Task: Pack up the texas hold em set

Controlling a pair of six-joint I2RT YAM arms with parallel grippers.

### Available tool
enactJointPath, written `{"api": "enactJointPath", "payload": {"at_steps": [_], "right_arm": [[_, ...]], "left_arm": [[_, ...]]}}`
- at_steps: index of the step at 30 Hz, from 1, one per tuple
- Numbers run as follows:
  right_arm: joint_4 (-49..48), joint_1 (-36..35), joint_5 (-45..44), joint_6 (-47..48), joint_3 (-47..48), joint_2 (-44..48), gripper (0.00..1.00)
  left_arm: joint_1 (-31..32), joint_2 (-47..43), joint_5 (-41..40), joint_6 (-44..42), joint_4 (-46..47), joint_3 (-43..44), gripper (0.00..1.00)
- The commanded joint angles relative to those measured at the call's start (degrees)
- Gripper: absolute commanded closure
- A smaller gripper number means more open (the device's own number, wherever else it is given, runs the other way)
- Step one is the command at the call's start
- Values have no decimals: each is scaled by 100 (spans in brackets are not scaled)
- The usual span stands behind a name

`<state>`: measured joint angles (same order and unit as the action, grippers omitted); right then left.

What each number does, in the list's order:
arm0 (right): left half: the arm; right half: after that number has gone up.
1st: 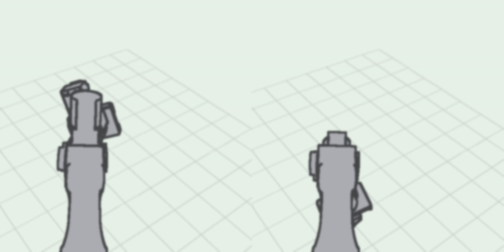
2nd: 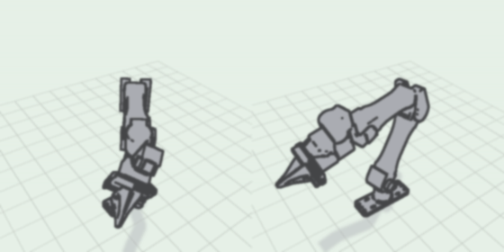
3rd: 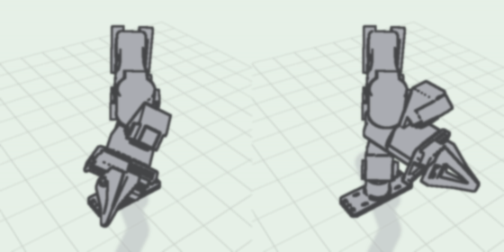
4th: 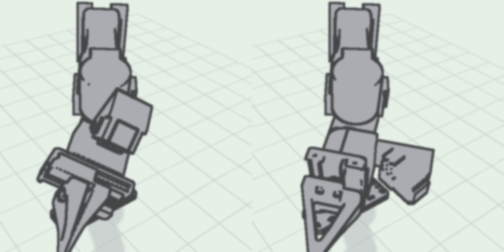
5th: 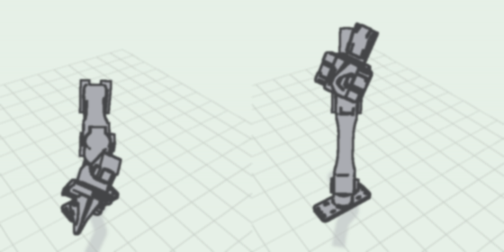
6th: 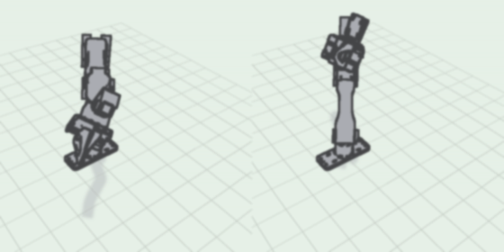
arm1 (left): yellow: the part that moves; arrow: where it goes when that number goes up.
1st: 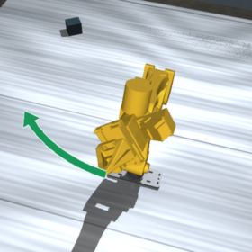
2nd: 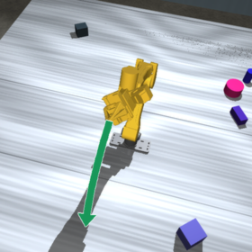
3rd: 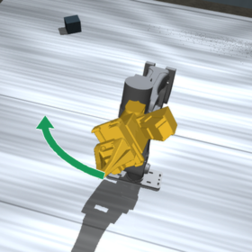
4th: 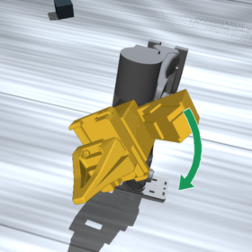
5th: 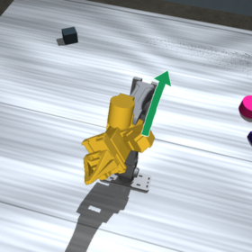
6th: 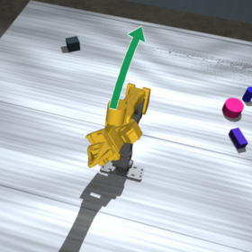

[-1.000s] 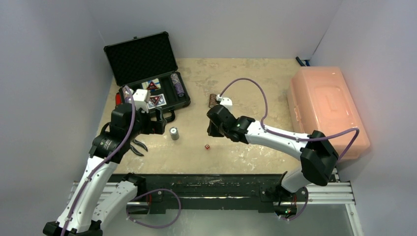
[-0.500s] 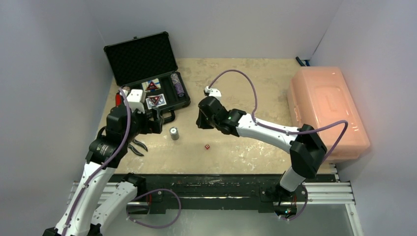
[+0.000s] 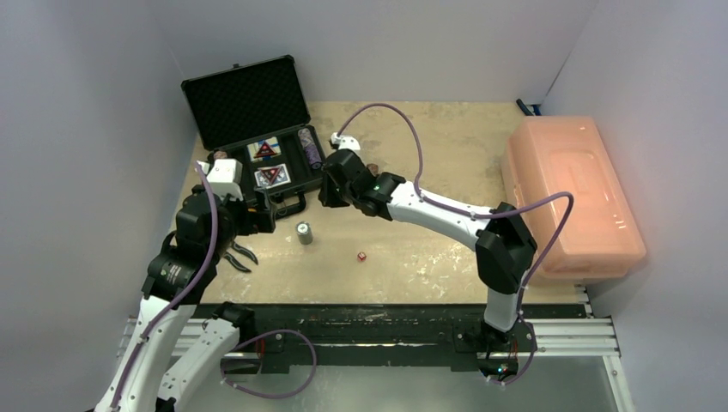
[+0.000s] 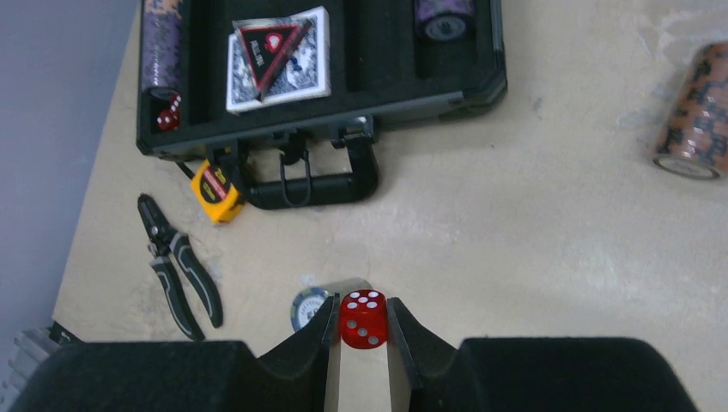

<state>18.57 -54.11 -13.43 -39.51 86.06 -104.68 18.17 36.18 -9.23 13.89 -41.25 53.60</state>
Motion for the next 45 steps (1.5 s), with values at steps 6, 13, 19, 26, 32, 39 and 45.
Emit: {"api": "enactJointPath", "payload": {"at_steps": [6,13,19,26,32,39,45], "right_arm": [[191,-22,153,487,1352,-729,100],[519,42,128,722,2195,-1413,100],[825,207,113,798,2949,-1946,100],[1013,451,168,918,3530,-2459,100],[1099,728,413,971,3905,-2817,100],[1124,937,699,1002,4314,-3164,100],[1125,1015,814,971,4516,-3362,100]], "left_arm": [[37,-63,-180,-44,168,-43,0],[37,-137,-246,-51,153,-52,0],[37,-172,-245,-60,160,-61,0],[37,-182,-229,-71,154,-55,0],[37,-173,-210,-88,158,-56,0],[37,-157,-202,-97,159,-60,0],[37,-150,-202,-105,155,-57,0]]}}
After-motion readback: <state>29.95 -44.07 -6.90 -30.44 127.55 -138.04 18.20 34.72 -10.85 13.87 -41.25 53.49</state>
